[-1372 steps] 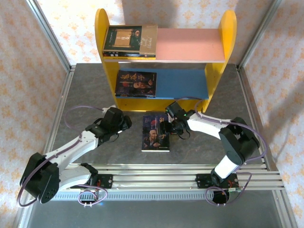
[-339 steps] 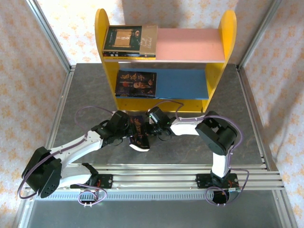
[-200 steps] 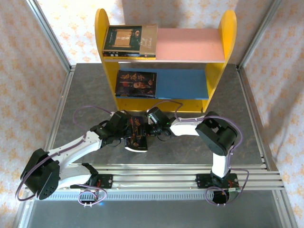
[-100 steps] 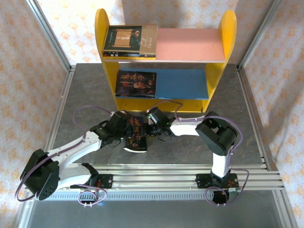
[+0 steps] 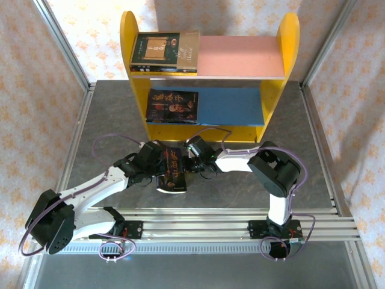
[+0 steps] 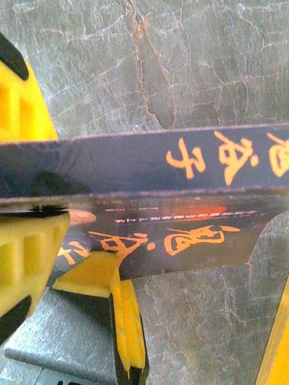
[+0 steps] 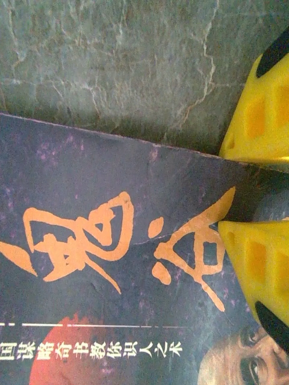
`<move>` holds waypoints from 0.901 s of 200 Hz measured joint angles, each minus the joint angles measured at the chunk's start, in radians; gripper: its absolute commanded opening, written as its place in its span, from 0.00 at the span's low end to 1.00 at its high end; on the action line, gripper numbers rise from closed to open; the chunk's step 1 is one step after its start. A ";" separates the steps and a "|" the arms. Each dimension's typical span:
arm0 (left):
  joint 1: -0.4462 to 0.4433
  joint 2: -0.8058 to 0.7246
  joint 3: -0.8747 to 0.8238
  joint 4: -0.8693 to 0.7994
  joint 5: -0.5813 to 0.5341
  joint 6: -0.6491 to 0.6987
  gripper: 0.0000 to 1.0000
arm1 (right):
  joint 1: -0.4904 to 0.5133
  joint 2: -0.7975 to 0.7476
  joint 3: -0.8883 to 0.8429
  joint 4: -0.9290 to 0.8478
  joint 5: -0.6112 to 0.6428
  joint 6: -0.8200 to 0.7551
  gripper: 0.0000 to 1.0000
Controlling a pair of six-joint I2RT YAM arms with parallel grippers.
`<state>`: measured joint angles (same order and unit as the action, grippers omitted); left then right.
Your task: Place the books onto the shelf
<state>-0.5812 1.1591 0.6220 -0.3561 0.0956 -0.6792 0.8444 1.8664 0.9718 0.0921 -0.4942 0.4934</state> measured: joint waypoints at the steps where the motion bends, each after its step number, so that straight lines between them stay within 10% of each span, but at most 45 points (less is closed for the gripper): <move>1: 0.000 0.000 0.000 0.000 0.000 0.000 0.18 | 0.000 0.000 0.000 0.000 0.000 0.000 0.25; 80: -0.002 -0.005 0.000 0.000 0.002 0.001 0.00 | -0.001 0.000 0.000 0.000 -0.004 0.001 0.35; 180: -0.002 -0.068 0.000 0.005 0.037 0.027 0.00 | -0.032 -0.053 -0.036 -0.048 -0.003 -0.020 0.39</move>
<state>-0.5831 1.0916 0.6220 -0.3515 0.1329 -0.6521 0.8120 1.8137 0.9356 0.0437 -0.4976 0.4736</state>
